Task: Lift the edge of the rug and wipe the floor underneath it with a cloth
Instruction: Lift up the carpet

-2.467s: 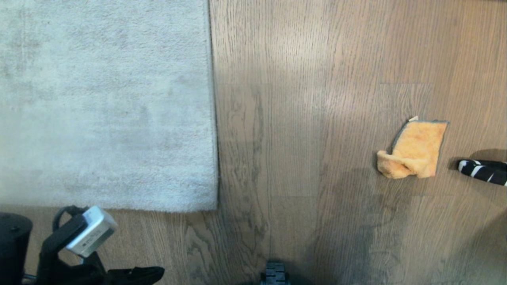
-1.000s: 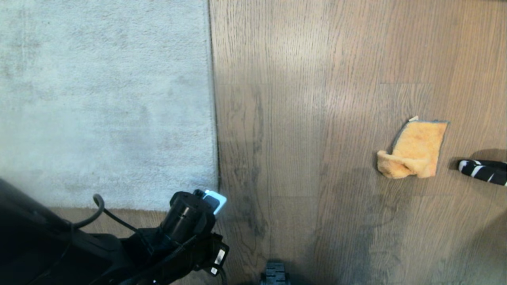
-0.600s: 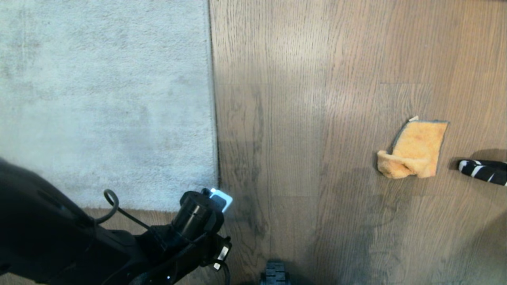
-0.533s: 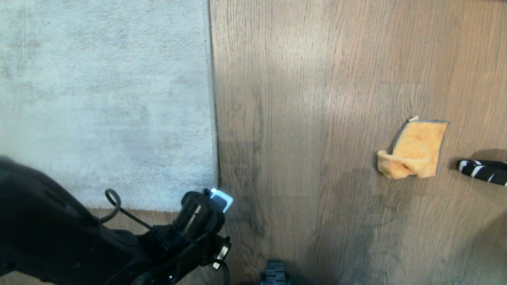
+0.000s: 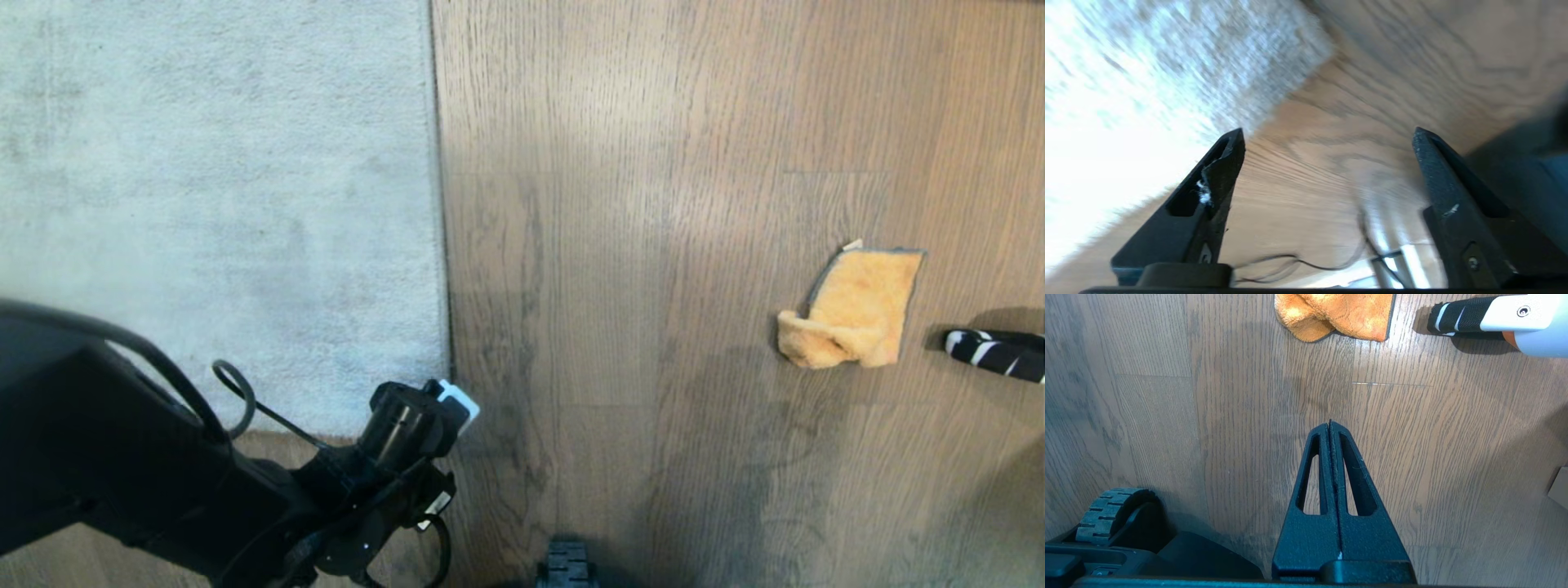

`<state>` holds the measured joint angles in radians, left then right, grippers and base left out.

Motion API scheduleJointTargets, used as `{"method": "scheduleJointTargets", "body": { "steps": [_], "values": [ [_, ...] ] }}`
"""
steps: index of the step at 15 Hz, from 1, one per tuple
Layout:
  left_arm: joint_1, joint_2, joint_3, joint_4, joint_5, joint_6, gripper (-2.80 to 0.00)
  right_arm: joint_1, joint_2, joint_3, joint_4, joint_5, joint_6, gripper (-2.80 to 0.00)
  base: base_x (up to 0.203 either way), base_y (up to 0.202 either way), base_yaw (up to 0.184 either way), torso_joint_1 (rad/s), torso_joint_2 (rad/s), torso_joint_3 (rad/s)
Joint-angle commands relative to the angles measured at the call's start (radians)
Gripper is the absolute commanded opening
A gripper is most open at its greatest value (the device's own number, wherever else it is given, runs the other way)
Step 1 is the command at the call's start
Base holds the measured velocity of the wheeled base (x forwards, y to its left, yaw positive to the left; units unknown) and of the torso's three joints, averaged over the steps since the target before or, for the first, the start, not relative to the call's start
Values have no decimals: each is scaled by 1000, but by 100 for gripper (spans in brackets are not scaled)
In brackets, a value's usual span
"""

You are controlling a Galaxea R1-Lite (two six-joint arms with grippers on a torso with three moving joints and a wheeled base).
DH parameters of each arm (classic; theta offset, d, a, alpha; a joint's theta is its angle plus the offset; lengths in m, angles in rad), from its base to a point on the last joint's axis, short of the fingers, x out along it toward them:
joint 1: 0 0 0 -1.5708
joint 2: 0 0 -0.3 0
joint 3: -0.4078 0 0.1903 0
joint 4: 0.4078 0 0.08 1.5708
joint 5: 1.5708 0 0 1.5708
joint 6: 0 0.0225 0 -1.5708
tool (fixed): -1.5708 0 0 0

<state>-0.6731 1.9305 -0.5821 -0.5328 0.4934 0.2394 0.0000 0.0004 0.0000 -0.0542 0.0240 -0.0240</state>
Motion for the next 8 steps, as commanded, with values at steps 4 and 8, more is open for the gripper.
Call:
{"method": "scheduleJointTargets", "body": {
  "steps": [4, 8],
  "values": [
    [52, 13, -64, -3, 23, 196, 0, 0, 0, 0, -1, 1, -1, -280, 0, 0, 0, 0, 0, 0],
    [49, 28, -88, -3, 30, 212, 0, 0, 0, 0, -1, 1, -1, -280, 0, 0, 0, 0, 0, 0]
  ]
}}
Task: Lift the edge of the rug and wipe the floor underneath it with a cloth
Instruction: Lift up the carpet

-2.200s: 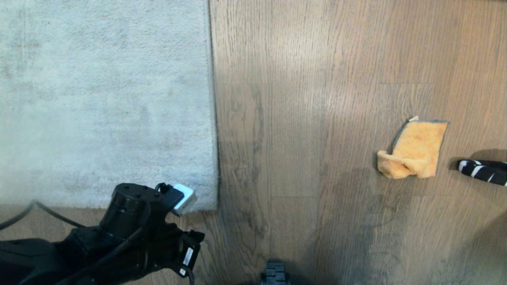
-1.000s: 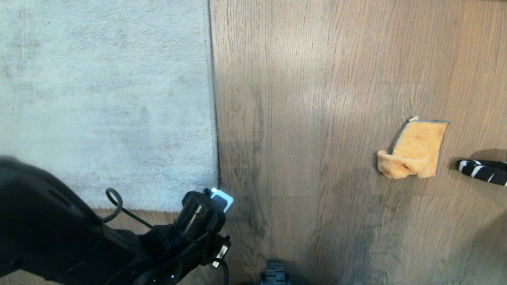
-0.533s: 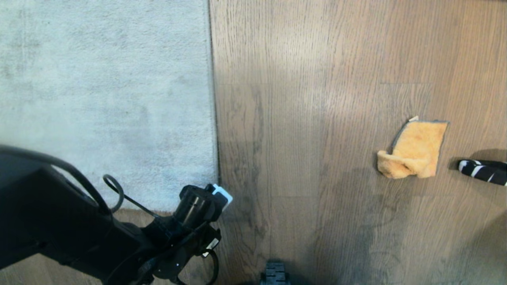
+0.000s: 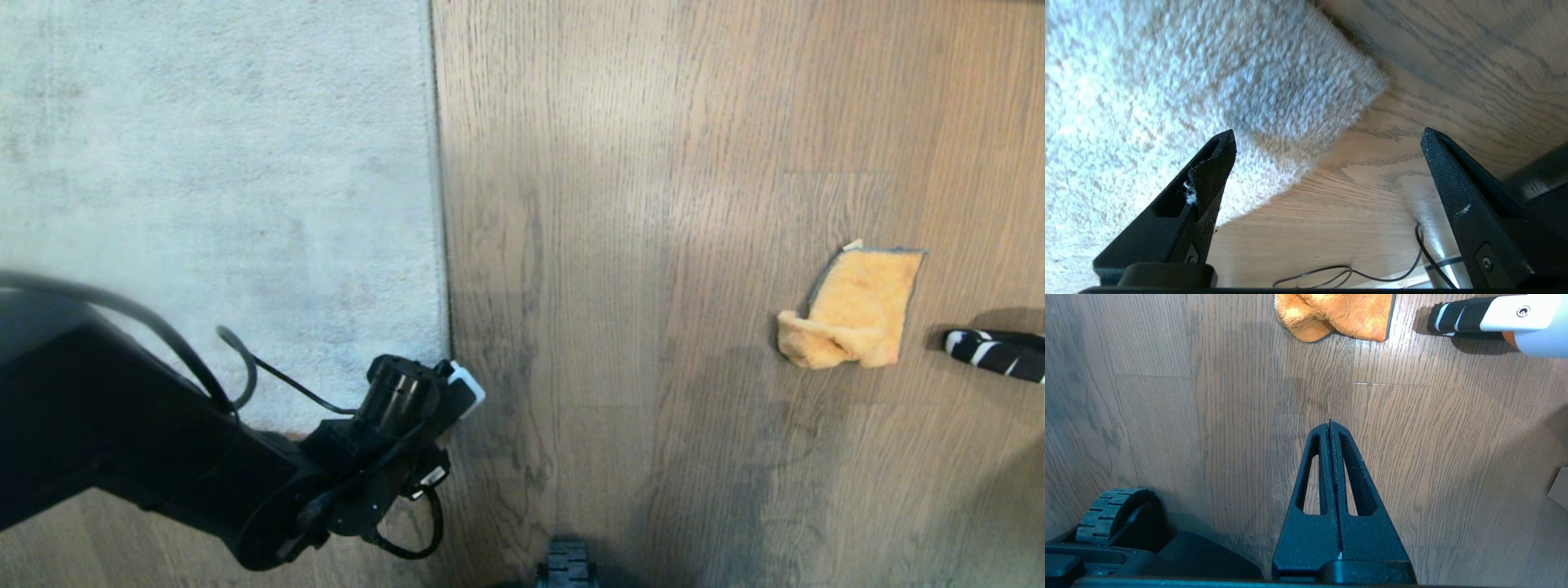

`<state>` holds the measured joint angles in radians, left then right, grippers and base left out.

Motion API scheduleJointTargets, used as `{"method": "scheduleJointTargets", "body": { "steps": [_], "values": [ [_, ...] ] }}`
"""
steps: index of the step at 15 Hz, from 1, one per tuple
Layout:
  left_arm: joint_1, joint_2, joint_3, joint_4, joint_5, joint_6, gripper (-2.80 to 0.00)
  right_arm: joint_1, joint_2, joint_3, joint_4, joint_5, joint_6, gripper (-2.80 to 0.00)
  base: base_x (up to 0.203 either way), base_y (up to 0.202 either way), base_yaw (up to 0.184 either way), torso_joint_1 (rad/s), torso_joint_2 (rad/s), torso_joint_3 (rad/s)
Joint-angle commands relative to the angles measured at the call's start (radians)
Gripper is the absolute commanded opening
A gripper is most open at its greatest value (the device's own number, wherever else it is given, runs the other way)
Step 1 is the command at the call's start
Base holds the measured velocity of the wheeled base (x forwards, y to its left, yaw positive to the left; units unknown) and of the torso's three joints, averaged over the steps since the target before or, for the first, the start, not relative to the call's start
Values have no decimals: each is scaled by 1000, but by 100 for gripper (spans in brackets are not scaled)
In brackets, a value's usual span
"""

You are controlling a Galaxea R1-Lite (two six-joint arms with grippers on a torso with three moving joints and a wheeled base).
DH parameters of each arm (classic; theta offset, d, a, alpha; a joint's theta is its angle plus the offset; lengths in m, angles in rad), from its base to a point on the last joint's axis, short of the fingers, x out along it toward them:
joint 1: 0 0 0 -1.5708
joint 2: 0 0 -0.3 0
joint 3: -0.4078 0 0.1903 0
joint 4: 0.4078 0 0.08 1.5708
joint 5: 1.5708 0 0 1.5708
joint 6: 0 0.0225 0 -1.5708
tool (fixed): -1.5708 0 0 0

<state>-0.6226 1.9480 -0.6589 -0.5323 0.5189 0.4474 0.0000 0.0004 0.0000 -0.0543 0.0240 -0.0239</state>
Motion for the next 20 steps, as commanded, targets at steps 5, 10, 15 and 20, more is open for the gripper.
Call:
{"method": "scheduleJointTargets", "body": {
  "steps": [5, 10, 15, 20],
  "values": [
    [-41, 13, -54, 3, 76, 61, 0, 0, 0, 0, -1, 1, -1, -280, 0, 0, 0, 0, 0, 0],
    [-143, 12, -91, 22, 253, 68, 0, 0, 0, 0, -1, 1, -1, -280, 0, 0, 0, 0, 0, 0],
    [-171, -13, -134, 184, 264, 70, 0, 0, 0, 0, 0, 1, -1, -280, 0, 0, 0, 0, 0, 0],
    [-181, 29, -134, 173, 392, 74, 0, 0, 0, 0, 0, 1, -1, -280, 0, 0, 0, 0, 0, 0]
  ]
}}
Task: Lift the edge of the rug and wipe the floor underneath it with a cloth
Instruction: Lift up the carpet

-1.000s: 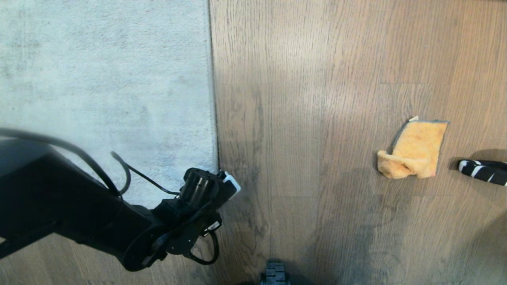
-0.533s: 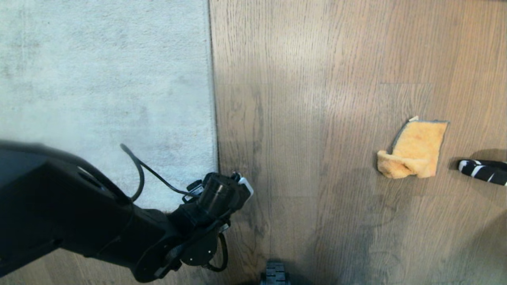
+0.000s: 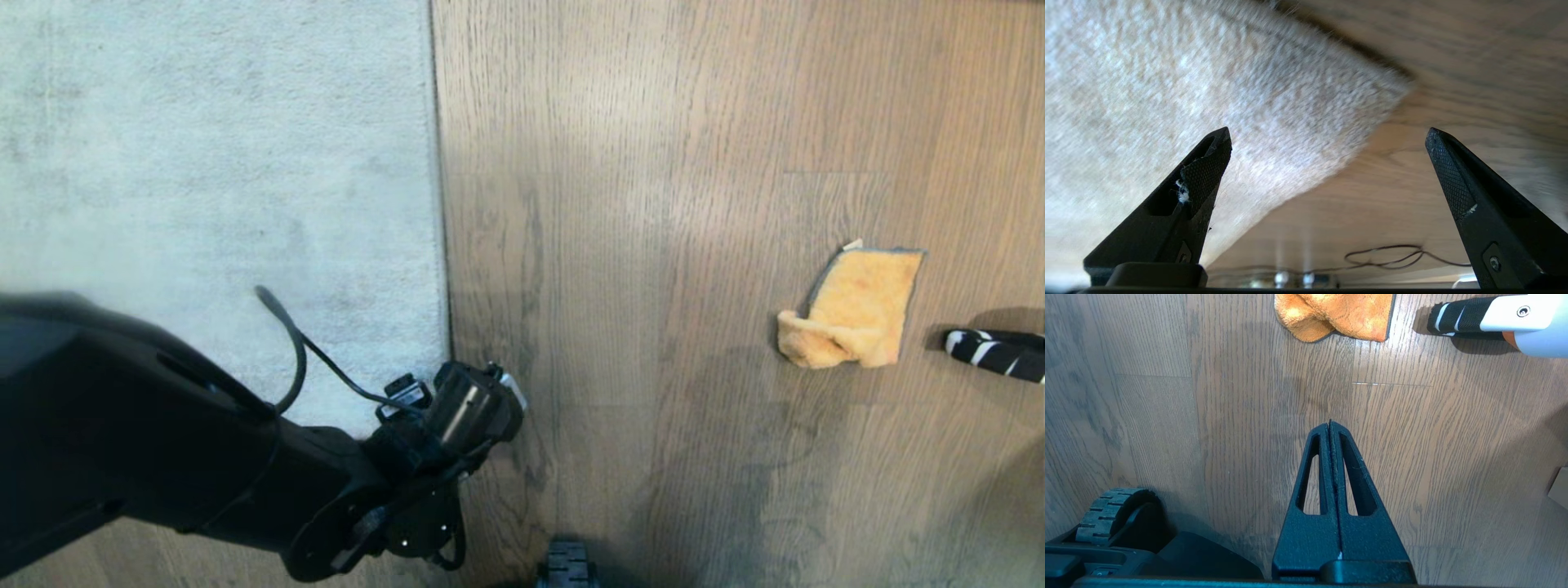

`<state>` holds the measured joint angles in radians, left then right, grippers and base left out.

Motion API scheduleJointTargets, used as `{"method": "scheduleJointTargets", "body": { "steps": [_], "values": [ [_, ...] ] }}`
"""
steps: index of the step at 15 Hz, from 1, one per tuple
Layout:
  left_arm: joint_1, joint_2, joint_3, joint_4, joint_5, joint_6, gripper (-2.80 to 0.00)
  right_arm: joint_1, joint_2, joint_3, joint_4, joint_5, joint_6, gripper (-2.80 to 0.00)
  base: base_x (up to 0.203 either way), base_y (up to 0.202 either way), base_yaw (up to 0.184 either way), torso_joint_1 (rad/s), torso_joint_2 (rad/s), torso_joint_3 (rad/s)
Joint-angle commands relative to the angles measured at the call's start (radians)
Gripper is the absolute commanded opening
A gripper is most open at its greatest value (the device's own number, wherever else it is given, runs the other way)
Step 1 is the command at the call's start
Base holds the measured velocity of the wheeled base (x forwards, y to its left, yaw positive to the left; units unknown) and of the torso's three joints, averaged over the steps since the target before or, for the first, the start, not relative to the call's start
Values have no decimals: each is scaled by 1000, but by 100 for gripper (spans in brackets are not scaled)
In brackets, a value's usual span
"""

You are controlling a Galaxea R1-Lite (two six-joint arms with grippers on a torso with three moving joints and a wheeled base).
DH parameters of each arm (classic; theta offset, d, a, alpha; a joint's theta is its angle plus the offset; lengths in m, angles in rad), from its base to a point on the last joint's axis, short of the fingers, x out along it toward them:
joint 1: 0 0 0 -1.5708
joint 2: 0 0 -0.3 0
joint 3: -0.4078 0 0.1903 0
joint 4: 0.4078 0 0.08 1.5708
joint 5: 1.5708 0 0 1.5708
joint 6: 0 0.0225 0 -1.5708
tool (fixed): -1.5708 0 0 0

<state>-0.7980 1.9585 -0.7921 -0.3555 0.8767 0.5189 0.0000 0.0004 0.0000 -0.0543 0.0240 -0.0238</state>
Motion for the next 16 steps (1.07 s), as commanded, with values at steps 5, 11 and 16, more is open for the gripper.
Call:
{"method": "scheduleJointTargets", "body": {
  "steps": [5, 11, 16],
  "values": [
    [-26, 37, -1, -3, 130, 3, 0, 0, 0, 0, -1, 1, -1, -280, 0, 0, 0, 0, 0, 0],
    [-54, 124, 2, -139, 256, 3, 0, 0, 0, 0, -1, 1, -1, -280, 0, 0, 0, 0, 0, 0],
    [-46, 174, 9, -205, 297, 1, 0, 0, 0, 0, -1, 1, -1, -280, 0, 0, 0, 0, 0, 0]
  ]
}}
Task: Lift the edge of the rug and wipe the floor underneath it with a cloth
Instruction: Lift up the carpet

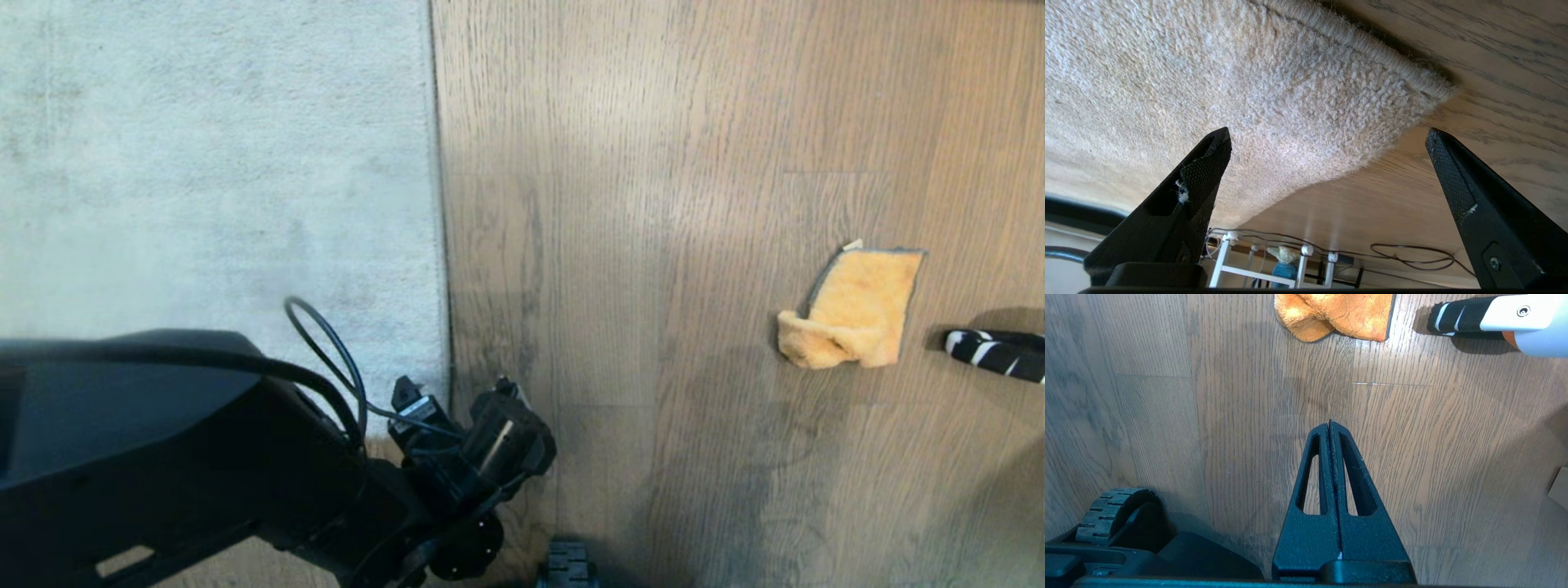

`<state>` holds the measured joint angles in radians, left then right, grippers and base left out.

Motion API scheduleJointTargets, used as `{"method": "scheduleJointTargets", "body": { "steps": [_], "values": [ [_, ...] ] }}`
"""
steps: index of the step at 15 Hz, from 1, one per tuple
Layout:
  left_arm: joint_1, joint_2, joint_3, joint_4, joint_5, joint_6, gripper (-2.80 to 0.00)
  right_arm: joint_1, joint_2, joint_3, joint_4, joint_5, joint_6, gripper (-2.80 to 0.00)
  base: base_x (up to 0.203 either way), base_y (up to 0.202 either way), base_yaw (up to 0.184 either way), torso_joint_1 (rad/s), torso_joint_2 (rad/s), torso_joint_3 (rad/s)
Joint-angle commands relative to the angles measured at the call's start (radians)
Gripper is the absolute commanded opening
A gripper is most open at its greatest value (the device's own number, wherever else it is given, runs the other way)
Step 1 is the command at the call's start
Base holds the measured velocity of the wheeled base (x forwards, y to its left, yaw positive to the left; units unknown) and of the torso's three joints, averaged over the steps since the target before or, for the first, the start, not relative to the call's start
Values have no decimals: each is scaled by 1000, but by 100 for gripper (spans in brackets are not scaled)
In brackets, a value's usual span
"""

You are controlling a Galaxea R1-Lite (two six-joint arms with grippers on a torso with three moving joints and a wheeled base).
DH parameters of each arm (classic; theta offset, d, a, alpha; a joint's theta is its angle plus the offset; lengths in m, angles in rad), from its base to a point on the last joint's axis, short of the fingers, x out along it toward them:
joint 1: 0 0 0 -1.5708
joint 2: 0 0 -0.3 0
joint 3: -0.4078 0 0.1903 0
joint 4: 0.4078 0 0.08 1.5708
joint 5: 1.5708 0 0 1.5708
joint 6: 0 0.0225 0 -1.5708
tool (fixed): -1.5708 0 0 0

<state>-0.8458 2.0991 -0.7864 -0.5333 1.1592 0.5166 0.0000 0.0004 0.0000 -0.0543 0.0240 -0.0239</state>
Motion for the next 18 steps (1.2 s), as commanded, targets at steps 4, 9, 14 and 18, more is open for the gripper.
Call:
{"method": "scheduleJointTargets", "body": {
  "steps": [4, 9, 14, 18],
  "values": [
    [20, 70, -1, -69, 45, 3, 0, 0, 0, 0, -1, 1, -1, -280, 0, 0, 0, 0, 0, 0],
    [50, 113, -3, -150, 47, 3, 0, 0, 0, 0, -1, 1, -1, -280, 0, 0, 0, 0, 0, 0],
    [51, 162, -31, -237, 47, 5, 0, 0, 0, 0, -1, 1, -1, -280, 0, 0, 0, 0, 0, 0],
    [57, 182, -65, -252, 47, 6, 0, 0, 0, 0, 0, 1, -1, -280, 0, 0, 0, 0, 0, 0]
  ]
}}
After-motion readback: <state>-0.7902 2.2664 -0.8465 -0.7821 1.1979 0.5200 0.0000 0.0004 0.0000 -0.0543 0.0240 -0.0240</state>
